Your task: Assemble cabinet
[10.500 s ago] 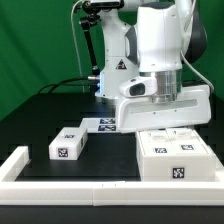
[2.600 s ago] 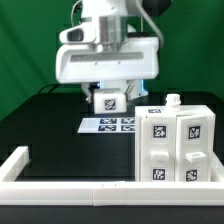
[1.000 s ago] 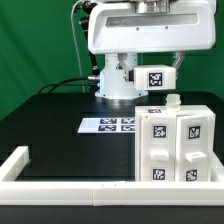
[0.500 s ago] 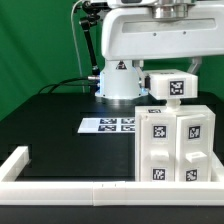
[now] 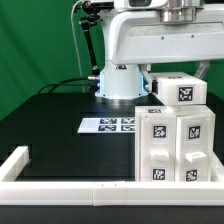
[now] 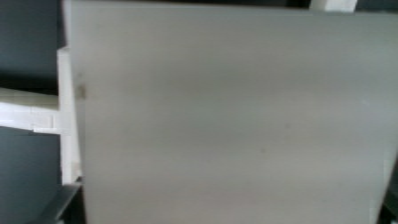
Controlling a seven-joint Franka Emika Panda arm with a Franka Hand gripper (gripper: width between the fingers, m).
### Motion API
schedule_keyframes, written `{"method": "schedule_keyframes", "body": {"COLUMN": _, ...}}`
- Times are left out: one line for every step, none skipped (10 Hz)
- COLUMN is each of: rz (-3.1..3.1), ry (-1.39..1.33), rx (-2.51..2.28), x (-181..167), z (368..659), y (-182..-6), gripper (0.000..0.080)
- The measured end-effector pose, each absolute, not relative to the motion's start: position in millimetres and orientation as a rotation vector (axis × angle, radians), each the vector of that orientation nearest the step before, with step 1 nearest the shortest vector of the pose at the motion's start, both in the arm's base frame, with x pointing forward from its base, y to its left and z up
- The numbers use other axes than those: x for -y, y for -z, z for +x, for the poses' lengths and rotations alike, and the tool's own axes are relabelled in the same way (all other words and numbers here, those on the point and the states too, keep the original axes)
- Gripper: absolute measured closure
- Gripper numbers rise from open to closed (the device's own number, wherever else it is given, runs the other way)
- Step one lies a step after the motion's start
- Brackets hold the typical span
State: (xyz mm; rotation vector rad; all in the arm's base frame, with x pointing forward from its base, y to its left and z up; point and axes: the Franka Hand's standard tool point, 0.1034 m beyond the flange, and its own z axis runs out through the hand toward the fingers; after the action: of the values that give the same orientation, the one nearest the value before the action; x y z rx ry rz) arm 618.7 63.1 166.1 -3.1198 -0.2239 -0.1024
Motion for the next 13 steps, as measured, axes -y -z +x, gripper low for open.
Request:
{"method": "schedule_keyframes", "body": {"rz": -3.119, "ry": 0.117, "rx": 0.217, "x": -64.5, "z": 617.8, "y": -166.2, "gripper": 0.0239}}
{"method": "schedule_keyframes", "body": {"rz": -3.119, "ry": 0.132, "rx": 0.215, "x": -63.5, "z": 615.9, "y": -166.0, "gripper": 0.0239}}
{"method": "schedule_keyframes", "body": {"rz": -3.118, "ry": 0.152, "rx": 0.212, "x": -62.5, "z": 613.9, "y": -166.0, "gripper": 0.0239}}
{"method": "schedule_keyframes", "body": {"rz": -3.118, "ry": 0.159, "rx": 0.212, "x": -62.2, "z": 611.8, "y": -166.0, "gripper": 0.0239}}
{"method": "schedule_keyframes", "body": {"rz": -3.118, "ry": 0.165, "rx": 0.212, "x": -62.2, "z": 610.6, "y": -165.2, "gripper": 0.0239}}
{"method": "schedule_keyframes", "body": {"rz": -3.118, "ry": 0.163, "rx": 0.212, "x": -62.0, "z": 607.8, "y": -161.6, "gripper": 0.0239}}
{"method": "schedule_keyframes", "body": {"rz": -3.119, "ry": 0.156, "rx": 0.211, "x": -62.7, "z": 604.3, "y": -157.8, "gripper": 0.0239}}
{"method": "schedule_keyframes", "body": {"rz": -3.119, "ry": 0.148, "rx": 0.211, "x": -63.1, "z": 600.9, "y": -154.3, "gripper": 0.0239}}
{"method": "schedule_keyframes", "body": {"rz": -3.119, "ry": 0.152, "rx": 0.211, "x": -62.8, "z": 600.2, "y": -153.0, "gripper": 0.0239}}
{"method": "schedule_keyframes", "body": {"rz": -3.119, "ry": 0.157, "rx": 0.214, "x": -62.7, "z": 600.9, "y": -152.9, "gripper": 0.0239}}
{"method": "schedule_keyframes", "body": {"rz": -3.119, "ry": 0.162, "rx": 0.214, "x": -62.5, "z": 601.6, "y": -152.9, "gripper": 0.0239}}
{"method": "schedule_keyframes", "body": {"rz": -3.119, "ry": 0.163, "rx": 0.214, "x": -62.5, "z": 601.7, "y": -152.9, "gripper": 0.0239}}
{"method": "schedule_keyframes", "body": {"rz": -3.119, "ry": 0.163, "rx": 0.214, "x": -62.4, "z": 601.8, "y": -153.0, "gripper": 0.0239}}
